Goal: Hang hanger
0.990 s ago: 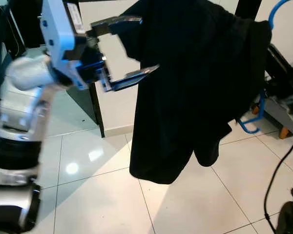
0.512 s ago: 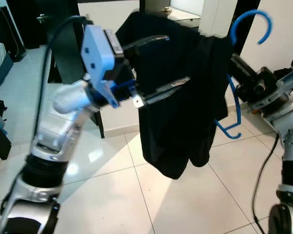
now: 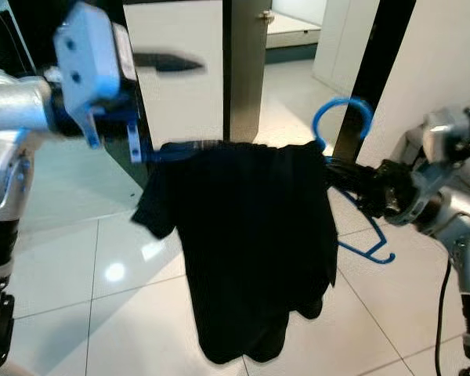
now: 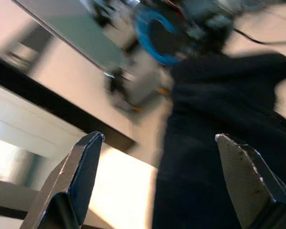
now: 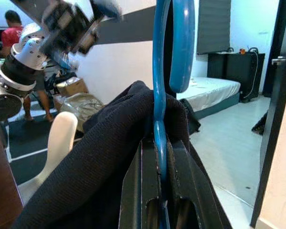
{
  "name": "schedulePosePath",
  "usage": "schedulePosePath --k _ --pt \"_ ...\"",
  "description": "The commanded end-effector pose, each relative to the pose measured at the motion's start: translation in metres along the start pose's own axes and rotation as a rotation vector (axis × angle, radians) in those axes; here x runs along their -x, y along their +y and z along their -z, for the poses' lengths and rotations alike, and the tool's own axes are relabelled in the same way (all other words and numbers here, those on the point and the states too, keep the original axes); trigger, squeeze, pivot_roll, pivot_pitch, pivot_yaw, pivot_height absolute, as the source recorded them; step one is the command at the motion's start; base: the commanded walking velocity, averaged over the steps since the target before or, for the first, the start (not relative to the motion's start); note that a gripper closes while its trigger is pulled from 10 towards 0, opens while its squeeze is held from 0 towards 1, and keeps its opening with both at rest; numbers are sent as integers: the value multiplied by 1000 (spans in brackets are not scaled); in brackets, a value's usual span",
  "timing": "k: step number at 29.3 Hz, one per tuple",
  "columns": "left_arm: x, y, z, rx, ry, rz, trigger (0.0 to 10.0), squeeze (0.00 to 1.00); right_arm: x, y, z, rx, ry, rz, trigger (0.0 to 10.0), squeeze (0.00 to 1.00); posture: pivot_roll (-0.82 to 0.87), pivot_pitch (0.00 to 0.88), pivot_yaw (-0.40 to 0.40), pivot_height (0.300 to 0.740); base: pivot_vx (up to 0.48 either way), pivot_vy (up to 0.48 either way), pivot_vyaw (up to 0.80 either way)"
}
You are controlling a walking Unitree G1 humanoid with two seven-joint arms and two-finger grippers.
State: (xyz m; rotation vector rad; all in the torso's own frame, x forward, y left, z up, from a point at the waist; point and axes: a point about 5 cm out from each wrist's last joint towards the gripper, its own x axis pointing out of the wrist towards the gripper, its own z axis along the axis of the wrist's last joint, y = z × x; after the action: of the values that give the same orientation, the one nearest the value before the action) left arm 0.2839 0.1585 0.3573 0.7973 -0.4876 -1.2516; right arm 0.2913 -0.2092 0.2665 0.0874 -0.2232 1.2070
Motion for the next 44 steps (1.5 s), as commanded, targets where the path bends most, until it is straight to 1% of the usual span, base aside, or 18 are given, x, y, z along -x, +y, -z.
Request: schedulePosePath --k 1,3,6,8,11,14,16,19,21,23,27,30,31,33,34,38,40,44 --pt "0 -5 5 35 29 60 10000 0 -4 5 -6 23 -18 -41 10000 0 25 0 11 740 0 0 0" --pt "-3 -15 14 91 71 155 10000 0 -8 10 -5 19 -23 -68 10000 0 28 0 22 740 0 0 0" --pt "-3 -20 17 107 92 196 10000 0 -9 12 -5 20 -24 -78 10000 0 29 0 25 740 0 0 0" --pt "-4 -21 24 157 128 211 10000 0 -12 15 -4 19 -31 -97 10000 0 35 0 29 740 0 0 0" --pt "-5 -17 32 195 175 168 10000 0 -15 20 -2 15 -35 -118 10000 0 35 0 32 740 0 0 0" --pt "-5 -14 34 210 190 141 10000 0 -16 20 -1 15 -35 -123 10000 0 36 0 33 740 0 0 0" --pt "-4 -8 37 223 213 94 10000 0 -17 22 0 16 -33 -133 10000 0 38 0 33 740 0 0 0" --pt "-3 1 38 250 218 31 10000 0 -18 23 0 16 -34 -142 10000 0 38 0 33 740 0 0 0" --pt "-3 1 38 250 218 31 10000 0 -18 23 0 16 -34 -142 10000 0 38 0 33 740 0 0 0" --pt "-1 9 35 272 202 -11 10000 0 -19 24 -1 17 -37 -149 10000 0 37 0 37 740 0 0 0" --pt "-1 12 31 290 169 -13 10000 0 -19 25 -1 17 -38 -151 10000 0 37 0 37 740 0 0 0" --pt "-1 3 33 335 182 62 10000 0 -19 25 -3 21 -40 -145 10000 0 35 0 38 740 0 0 0" --pt "-1 -1 34 352 195 94 8314 0 -19 25 -3 24 -40 -143 10000 0 35 0 38 740 0 0 0" --pt "-1 -1 34 352 195 94 8314 0 -19 25 -3 24 -40 -143 10000 0 35 0 38 740 0 0 0" --pt "-1 -4 35 383 192 120 0 0 -18 24 -4 27 -42 -141 10000 0 33 0 38 740 0 0 0" --pt "-1 -7 35 418 188 145 0 0 -18 24 -5 29 -43 -141 10000 0 33 0 38 740 0 0 0" --pt "-1 -12 39 470 194 177 0 0 -19 25 -7 34 -46 -143 10000 0 33 0 38 740 0 0 0" --pt "-3 -15 41 498 193 198 0 0 -19 25 -8 39 -50 -147 10000 0 33 0 38 740 0 0 0"
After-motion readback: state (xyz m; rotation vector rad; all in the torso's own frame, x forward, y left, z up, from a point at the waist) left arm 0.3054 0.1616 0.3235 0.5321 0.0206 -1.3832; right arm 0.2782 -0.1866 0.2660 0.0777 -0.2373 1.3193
